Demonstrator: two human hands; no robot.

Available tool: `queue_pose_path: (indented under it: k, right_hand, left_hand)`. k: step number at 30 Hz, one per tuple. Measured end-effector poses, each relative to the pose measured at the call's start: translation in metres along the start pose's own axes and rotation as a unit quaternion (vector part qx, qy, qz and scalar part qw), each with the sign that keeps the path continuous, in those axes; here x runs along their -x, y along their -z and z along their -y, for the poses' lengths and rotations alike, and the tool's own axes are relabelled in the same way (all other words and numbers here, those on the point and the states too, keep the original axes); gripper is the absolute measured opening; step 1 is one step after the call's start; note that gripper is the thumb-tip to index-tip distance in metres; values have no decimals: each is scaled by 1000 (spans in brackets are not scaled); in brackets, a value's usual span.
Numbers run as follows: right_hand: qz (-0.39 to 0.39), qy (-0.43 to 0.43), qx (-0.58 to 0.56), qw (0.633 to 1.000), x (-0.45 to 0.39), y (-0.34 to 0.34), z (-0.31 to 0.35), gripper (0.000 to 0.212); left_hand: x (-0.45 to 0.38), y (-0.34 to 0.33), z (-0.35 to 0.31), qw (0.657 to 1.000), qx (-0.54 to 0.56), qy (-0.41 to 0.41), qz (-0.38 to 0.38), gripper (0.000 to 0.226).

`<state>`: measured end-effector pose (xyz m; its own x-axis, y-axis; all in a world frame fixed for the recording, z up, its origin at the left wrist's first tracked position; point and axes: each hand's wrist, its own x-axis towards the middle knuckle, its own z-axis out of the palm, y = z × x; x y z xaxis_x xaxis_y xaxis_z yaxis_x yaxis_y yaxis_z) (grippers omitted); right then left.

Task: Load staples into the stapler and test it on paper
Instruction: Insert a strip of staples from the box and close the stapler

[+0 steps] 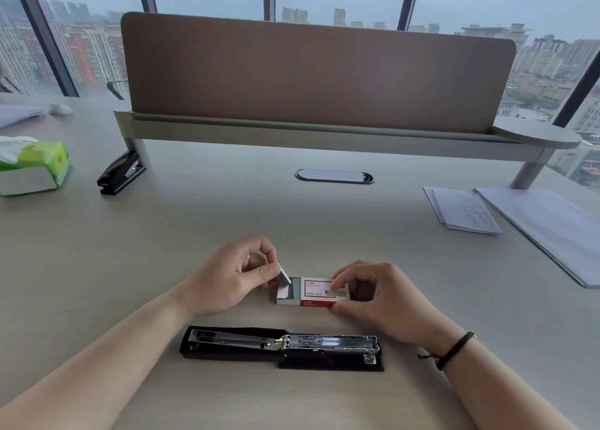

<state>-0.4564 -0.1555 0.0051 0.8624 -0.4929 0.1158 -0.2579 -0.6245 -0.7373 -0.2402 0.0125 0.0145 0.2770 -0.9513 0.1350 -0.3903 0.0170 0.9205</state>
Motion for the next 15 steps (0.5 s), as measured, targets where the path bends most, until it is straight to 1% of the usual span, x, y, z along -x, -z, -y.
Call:
queue_pose_path:
  k: [9, 15]
  right_hand:
    - [6, 3, -5, 1000, -3, -10, 9, 18]
    - [5, -3, -6, 1000, -3, -11, 10, 21]
  left_hand:
    - [1, -5, -3, 1000, 13, -5, 20, 11]
    - [0, -4, -4, 998, 56, -6, 12, 10]
